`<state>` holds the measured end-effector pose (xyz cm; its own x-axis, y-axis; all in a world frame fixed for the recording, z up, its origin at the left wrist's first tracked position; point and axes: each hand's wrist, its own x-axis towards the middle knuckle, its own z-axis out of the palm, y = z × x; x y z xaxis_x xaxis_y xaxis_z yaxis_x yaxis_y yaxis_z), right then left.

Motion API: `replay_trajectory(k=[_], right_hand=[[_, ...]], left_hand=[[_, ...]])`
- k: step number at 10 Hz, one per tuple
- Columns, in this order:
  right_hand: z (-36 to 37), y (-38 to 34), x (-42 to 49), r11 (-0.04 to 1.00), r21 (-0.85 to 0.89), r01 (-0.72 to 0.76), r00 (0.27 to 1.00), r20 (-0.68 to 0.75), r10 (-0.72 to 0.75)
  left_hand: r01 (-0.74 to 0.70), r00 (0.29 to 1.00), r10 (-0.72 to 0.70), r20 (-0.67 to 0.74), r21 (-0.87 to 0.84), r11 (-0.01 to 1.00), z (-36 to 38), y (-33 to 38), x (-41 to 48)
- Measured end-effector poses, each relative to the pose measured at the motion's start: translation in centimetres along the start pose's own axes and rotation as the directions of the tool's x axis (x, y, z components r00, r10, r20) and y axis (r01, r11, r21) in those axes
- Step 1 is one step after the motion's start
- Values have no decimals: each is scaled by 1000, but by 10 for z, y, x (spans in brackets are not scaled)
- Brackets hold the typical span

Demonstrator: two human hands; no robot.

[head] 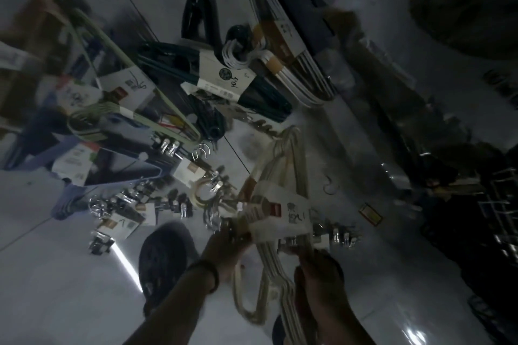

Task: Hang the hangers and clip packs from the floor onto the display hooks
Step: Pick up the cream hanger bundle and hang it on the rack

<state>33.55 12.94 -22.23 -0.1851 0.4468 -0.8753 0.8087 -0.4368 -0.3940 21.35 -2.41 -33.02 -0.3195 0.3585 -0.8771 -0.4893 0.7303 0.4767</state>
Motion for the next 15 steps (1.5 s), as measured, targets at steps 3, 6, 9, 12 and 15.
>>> replay_trajectory(k=[3,6,9,12,15], right_hand=[[29,9,74,994,110,25,978,-208,-2],[42,79,53,956,-295,-12,987,-158,-36],[49,79,61,839,-531,122,991,105,-78],[-30,-88,-25,558,-687,466,810,76,-582],[-140,-330,-237,383,-668,638,769,567,-294]], left_hand=[[211,975,-208,80,-33,977,30,-26,5],[214,976,-201,80,-222,951,22,-11,32],[194,980,-187,-75,108,975,29,3,44],[88,989,-30,-142,421,903,-36,98,-83],[-218,951,303,67,838,500,-78,363,-342]])
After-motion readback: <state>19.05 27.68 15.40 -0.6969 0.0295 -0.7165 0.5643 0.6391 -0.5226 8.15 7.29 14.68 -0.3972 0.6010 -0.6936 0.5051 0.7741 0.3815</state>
